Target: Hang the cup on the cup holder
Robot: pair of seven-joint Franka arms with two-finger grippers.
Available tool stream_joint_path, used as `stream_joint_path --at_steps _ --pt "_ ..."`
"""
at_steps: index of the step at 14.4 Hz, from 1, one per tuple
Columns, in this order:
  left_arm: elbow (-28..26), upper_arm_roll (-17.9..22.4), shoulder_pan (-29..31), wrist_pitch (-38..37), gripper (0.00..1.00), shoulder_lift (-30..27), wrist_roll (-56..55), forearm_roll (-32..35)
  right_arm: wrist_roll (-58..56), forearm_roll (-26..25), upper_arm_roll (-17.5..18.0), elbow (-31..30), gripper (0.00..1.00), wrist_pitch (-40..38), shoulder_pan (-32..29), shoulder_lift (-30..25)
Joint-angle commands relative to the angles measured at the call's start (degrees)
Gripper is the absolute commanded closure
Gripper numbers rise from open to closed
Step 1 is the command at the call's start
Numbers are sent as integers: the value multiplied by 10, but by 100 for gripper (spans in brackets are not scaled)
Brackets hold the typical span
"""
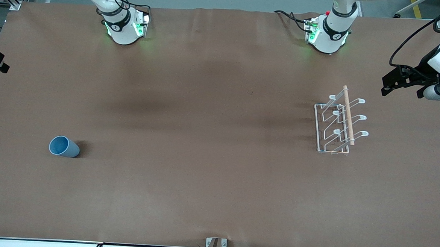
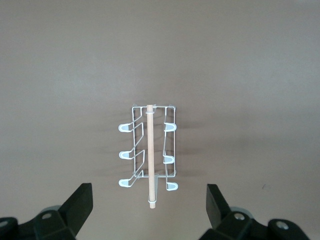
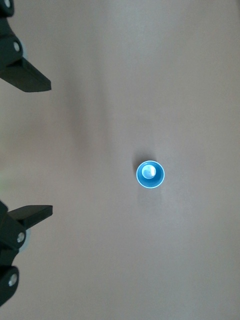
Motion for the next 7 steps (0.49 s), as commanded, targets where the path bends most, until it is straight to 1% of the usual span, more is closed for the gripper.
stream_joint_path --at_steps 1,7 --pt "16 0 3 -11 0 7 4 -6 -4 9 7 -7 0 -3 -11 -4" --pt "16 0 5 -11 0 10 8 -5 -5 8 7 -13 0 -2 -15 -2"
